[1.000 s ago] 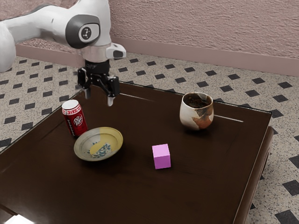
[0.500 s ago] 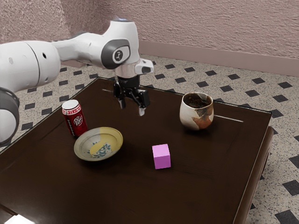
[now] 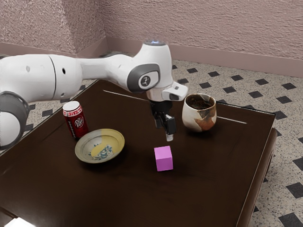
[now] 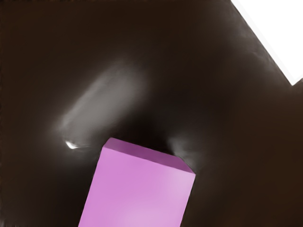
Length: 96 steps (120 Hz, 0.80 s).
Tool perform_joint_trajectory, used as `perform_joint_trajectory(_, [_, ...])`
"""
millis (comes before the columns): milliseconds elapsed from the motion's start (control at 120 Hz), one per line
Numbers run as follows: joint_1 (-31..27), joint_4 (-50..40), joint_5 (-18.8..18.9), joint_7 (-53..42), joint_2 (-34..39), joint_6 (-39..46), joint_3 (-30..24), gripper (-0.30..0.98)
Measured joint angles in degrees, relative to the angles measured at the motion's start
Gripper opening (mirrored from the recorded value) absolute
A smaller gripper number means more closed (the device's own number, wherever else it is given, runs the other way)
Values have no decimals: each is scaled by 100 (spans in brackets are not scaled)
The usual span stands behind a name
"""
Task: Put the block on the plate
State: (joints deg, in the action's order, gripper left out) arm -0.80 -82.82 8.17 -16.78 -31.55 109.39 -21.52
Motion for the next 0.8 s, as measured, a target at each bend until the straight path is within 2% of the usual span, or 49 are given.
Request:
perform_joint_trajectory(342, [-17,-109,34,-1155,-164,215,34,69])
perform_joint_trajectory(467, [-69,-869,-19,-1480,133,529,59,69])
perform_joint_trajectory(558, [-37,-1051,-54,-1605,191,791,72,69])
perform_joint_trajectory(800, [2,-1159,655,-1510,229,1240,109,69])
